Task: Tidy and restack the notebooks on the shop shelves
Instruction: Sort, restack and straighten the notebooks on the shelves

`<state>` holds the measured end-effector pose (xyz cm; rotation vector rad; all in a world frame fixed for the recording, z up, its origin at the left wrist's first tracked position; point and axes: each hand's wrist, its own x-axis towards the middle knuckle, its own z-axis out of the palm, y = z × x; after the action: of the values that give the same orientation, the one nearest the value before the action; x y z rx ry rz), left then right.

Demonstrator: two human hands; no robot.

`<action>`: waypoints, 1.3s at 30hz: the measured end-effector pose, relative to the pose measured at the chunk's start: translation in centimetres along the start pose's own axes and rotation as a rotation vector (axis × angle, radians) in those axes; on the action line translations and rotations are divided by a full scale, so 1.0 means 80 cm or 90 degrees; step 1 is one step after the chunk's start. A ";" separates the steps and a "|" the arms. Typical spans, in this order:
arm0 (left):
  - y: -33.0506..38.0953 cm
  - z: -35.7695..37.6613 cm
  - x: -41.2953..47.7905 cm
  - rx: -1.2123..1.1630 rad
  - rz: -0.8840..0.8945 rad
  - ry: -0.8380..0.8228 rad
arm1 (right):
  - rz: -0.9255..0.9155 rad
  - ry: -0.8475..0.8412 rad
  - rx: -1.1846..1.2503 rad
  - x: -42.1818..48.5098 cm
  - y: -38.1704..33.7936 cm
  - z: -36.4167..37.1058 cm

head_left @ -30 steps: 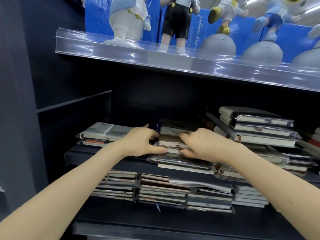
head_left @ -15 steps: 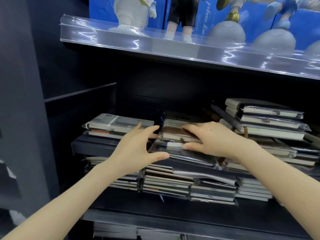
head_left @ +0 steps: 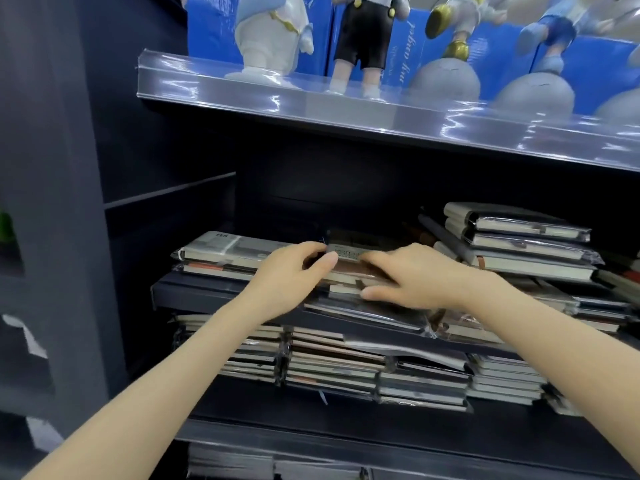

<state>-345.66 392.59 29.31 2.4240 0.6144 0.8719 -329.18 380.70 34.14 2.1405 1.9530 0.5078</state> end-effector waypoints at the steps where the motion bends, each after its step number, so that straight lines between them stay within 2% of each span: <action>1: -0.002 -0.002 0.006 0.009 -0.010 -0.042 | 0.047 -0.025 0.114 -0.003 0.005 -0.007; 3: -0.005 -0.005 0.018 0.100 -0.016 -0.096 | 0.140 -0.023 0.270 0.003 0.017 -0.010; 6: -0.005 0.002 0.025 0.207 -0.004 -0.113 | 0.227 -0.025 0.324 0.035 0.030 0.003; 8: -0.005 0.006 0.027 0.196 0.012 -0.096 | 0.246 -0.048 0.347 0.064 0.035 0.003; 13: -0.011 0.006 0.040 0.170 0.054 -0.082 | 0.267 -0.190 0.375 0.110 0.051 -0.002; 17: -0.020 0.008 0.044 0.136 0.065 -0.093 | 0.327 -0.177 0.472 0.130 0.064 0.017; 21: -0.026 0.014 0.042 0.156 0.082 -0.068 | 0.333 -0.169 0.533 0.133 0.066 0.027; 26: -0.028 0.010 0.027 0.137 0.097 -0.043 | 0.325 -0.177 0.531 0.132 0.063 0.023; 30: -0.028 0.002 0.010 0.131 0.111 -0.019 | 0.328 -0.164 0.463 0.126 0.059 0.014; 34: -0.026 0.002 -0.003 0.129 0.133 -0.004 | 0.316 -0.196 0.423 0.121 0.051 0.004; 39: -0.028 0.007 -0.023 0.078 0.171 -0.016 | 0.350 -0.155 0.465 0.114 0.053 0.021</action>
<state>-347.10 393.18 26.81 2.6675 0.3449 0.9302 -324.03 389.40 35.23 3.0103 1.5313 -0.4749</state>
